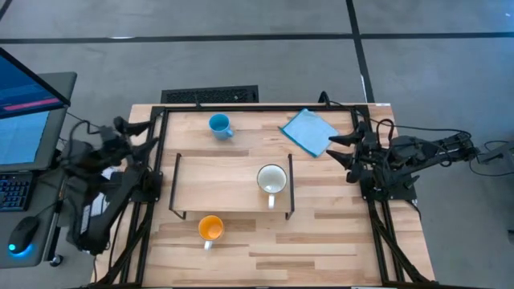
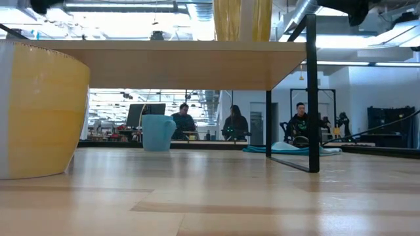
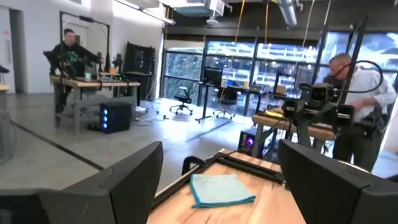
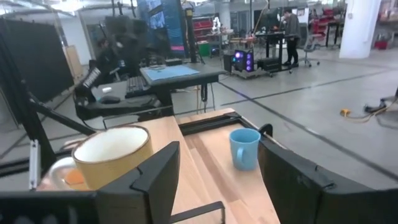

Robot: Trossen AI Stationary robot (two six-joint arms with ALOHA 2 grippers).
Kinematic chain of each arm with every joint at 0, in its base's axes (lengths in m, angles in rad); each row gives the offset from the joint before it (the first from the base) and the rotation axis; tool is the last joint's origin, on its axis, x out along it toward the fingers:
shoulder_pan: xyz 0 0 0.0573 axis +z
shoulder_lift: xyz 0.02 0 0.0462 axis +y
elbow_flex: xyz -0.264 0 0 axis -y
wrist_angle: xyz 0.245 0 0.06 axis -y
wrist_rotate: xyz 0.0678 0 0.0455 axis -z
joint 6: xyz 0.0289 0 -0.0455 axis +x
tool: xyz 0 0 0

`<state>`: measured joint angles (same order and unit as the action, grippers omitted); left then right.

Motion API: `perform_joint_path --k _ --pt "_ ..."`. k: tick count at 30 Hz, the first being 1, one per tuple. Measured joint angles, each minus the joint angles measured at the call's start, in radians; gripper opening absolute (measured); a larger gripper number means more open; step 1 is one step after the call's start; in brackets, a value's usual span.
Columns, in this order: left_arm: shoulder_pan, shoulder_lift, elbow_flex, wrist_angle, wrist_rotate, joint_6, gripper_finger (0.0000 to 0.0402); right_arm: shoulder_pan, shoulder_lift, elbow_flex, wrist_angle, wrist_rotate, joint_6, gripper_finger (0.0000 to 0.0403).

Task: Stack small to large cups/mugs on shelf
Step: Put the dark yellow mug on the shelf

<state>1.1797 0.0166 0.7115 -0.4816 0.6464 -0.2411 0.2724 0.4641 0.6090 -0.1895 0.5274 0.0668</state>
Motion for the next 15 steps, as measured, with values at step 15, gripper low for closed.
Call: perform_joint_path --k 15 --pt "0.014 0.108 0.183 -0.385 -0.274 -0.123 0.0308 0.000 -0.001 0.000 0.011 0.000 -0.042 0.0240"
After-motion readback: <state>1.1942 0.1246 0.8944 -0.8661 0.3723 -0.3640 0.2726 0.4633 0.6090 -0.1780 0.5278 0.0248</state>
